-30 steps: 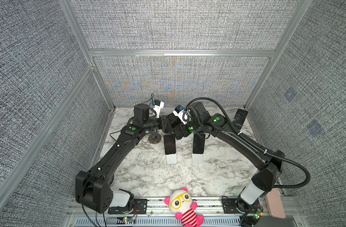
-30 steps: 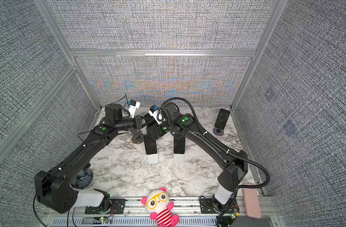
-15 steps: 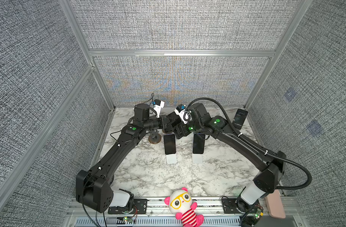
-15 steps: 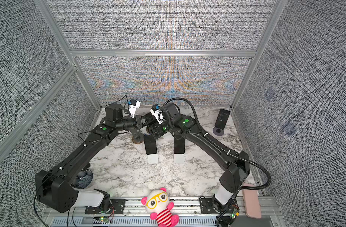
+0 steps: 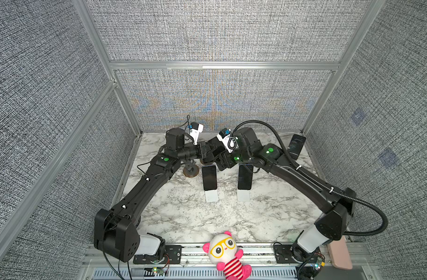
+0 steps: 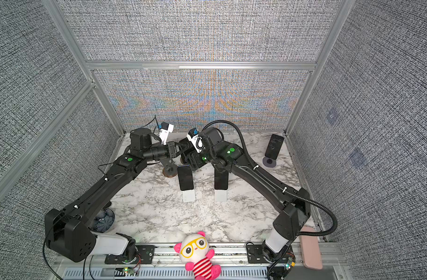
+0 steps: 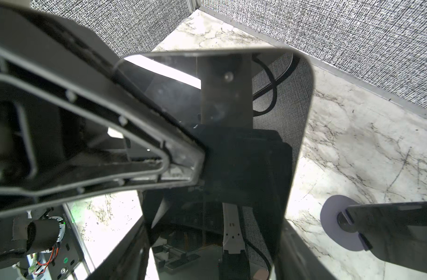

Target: Remove the phone from the phone stand

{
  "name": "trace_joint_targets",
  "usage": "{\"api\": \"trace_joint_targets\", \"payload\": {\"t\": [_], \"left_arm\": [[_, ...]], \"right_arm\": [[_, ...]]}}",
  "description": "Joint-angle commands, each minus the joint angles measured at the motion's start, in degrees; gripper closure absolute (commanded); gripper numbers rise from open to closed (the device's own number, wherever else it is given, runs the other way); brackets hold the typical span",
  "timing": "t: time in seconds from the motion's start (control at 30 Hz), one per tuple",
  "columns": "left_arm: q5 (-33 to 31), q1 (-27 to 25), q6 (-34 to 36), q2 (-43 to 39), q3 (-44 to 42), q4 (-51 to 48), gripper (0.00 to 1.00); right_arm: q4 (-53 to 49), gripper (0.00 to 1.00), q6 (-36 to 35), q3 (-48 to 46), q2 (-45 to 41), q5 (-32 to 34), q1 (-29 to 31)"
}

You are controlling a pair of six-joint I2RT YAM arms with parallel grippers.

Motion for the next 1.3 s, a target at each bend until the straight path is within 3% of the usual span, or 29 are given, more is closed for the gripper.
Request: {"api": "trace_joint_targets", "payload": {"t": [0.0,0.23,0.33,0.7,0.9,1.1,1.27], "left_arm": [[-0.34,0.11,0.08,0.0,-0.12,2.44,0.83],[-0.32,0.11,0.05,-0.21,-0.3,3.64,0.52],[-0.59,0.12,0.79,-0.41,-0.22,3.37,0.47],[-2.7,0.49,7.9,-2.53,-0.11,-0.41,0.35],[-2.81,0.81,13.0,-3.15,0.14,-3.35,0.33],[-4.46,1.06,18.8,-5.98,-1.98,-7.7,0.33],[-4.46,1.1,19.84,-7.19,-3.79,-8.78,0.33]], "right_arm": [[3.43,0.53,1.09,-0.06,-0.73,-0.56,-0.07],[4.38,0.59,1.97,-1.22,-2.98,-1.21,-1.12],[2.44,0.61,2.06,-1.62,-4.47,-0.86,-2.82],[-15.7,0.68,2.75,-6.05,-17.61,3.93,-14.46],[-24.25,0.7,3.6,-12.13,-20.5,7.64,-22.34],[-21.56,0.74,4.25,-23.1,-19.78,6.27,-28.31],[-18.27,0.75,2.92,-26.52,-13.37,5.37,-28.7]]}}
